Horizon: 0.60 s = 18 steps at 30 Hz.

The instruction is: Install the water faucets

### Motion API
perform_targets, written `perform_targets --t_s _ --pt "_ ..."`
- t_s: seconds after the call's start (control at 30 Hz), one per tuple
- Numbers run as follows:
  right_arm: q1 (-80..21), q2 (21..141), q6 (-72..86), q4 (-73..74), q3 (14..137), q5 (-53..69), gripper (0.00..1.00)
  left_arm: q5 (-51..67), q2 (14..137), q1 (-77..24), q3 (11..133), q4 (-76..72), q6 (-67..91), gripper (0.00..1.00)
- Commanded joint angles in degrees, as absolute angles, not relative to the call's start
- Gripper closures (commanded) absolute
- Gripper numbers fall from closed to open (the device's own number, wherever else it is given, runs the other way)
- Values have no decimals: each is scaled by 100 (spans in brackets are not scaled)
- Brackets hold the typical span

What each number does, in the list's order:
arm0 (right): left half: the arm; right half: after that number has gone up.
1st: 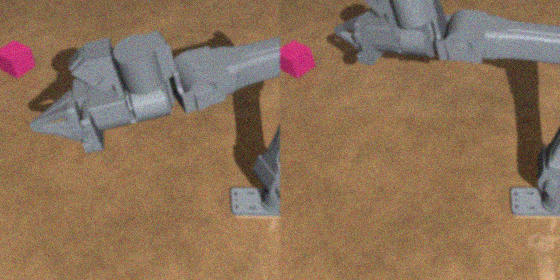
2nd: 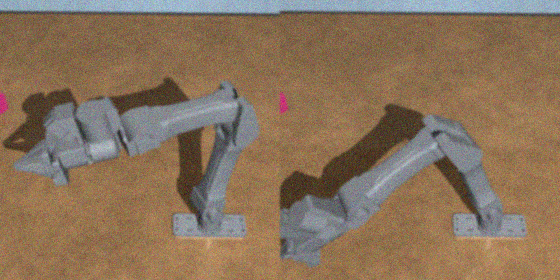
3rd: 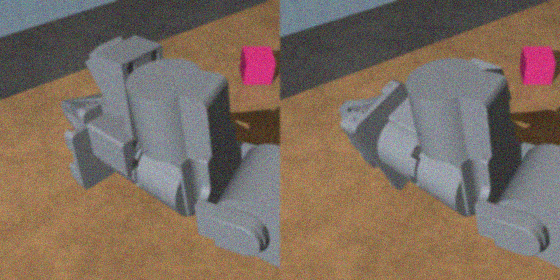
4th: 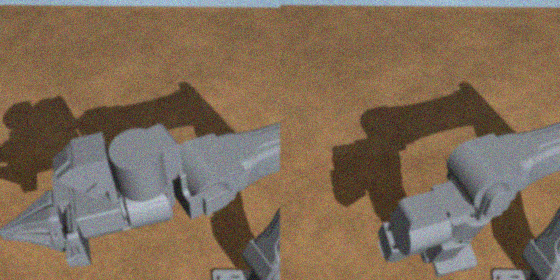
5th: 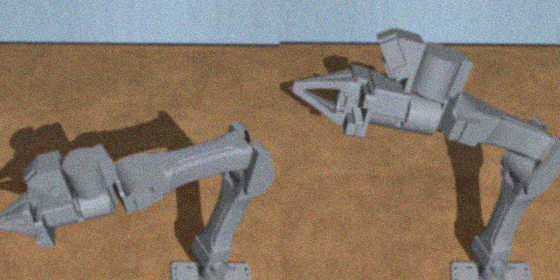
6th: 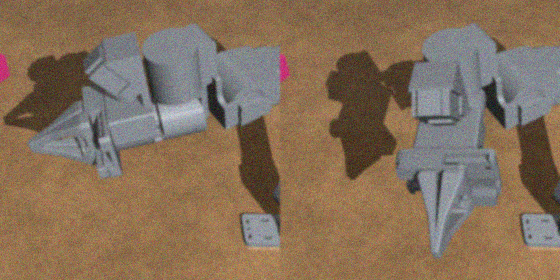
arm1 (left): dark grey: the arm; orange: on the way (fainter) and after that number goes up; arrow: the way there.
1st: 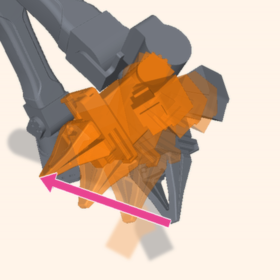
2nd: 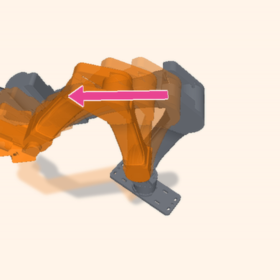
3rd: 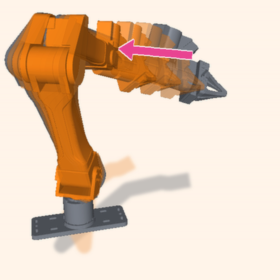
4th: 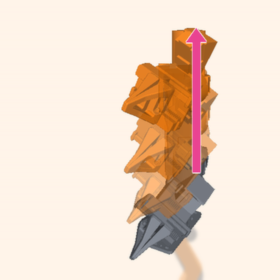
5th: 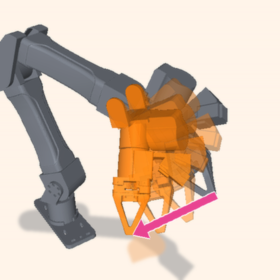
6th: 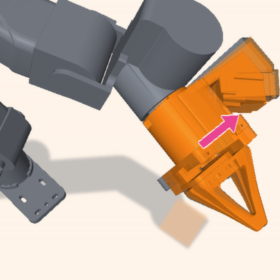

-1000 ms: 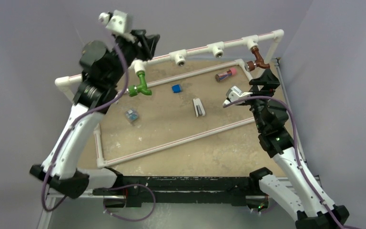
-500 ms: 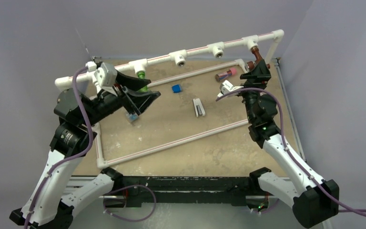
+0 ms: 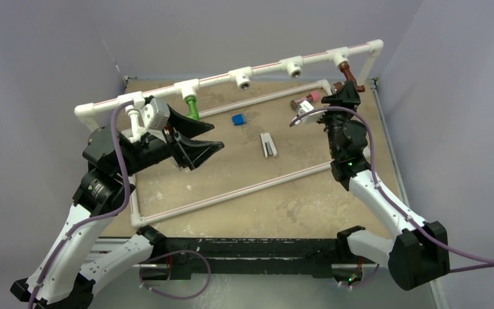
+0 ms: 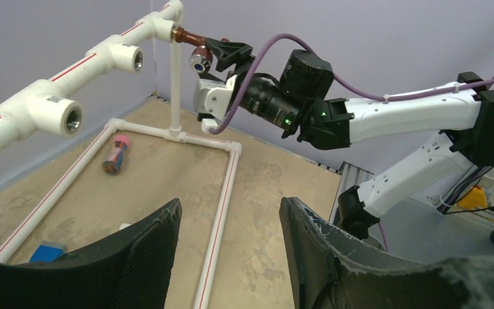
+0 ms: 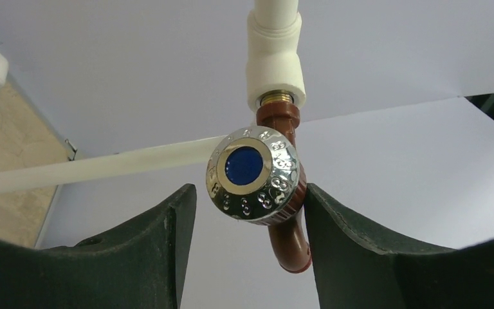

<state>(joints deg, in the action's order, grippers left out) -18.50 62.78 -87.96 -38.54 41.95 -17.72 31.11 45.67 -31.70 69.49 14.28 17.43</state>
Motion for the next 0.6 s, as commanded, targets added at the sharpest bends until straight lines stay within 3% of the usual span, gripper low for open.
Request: perform_targets --t_s 0.0,0.1,0.17,0.43,0.57 --pt "-1667 6437 -8485 -4372 4528 -1772 39 3316 4485 -3265 6975 1269 1823 43" --pt "-1629 6596 -8368 -4430 4651 -1765 44 3356 4474 -3289 6940 1259 1838 44" --pt "-1589 6700 -8213 -4441 4765 -1747 53 3380 4489 -3310 6926 1252 1838 44" --pt "-1573 6827 -7613 -4603 4795 -1840 100 3406 4569 -3416 6900 1235 1819 44" --pt "-1595 6732 -6427 -4497 4824 -1704 100 3398 4642 -3542 6953 1287 1748 44"
